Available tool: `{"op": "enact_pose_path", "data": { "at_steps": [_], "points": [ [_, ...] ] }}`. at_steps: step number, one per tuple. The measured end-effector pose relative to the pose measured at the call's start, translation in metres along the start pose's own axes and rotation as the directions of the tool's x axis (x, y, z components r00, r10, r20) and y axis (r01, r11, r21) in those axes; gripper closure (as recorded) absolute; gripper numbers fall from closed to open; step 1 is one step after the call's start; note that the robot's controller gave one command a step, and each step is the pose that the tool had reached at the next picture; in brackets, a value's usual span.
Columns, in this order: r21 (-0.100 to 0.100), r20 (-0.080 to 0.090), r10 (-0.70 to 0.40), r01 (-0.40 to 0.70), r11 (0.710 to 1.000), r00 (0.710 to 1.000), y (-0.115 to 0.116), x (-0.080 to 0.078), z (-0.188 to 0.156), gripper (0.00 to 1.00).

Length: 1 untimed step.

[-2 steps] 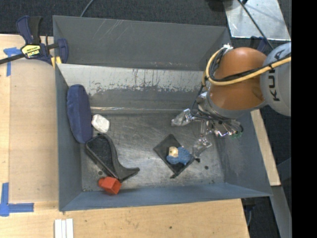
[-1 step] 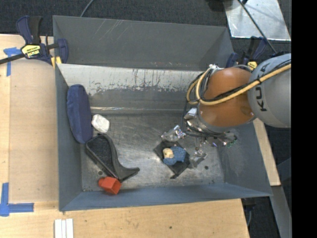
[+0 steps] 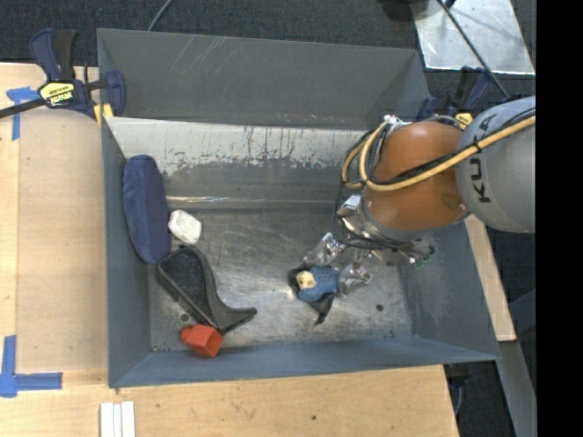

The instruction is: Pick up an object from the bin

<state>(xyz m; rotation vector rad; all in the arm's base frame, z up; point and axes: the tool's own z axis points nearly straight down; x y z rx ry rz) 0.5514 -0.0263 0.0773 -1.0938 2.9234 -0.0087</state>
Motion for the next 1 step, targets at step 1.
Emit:
{"op": "enact_pose_path", "data": {
  "at_steps": [1],
  "points": [
    [-0.004,-0.008,-0.057,0.057,0.998,0.998,-0.0282,-0.0102,-0.1332,1.0]
  ]
}}
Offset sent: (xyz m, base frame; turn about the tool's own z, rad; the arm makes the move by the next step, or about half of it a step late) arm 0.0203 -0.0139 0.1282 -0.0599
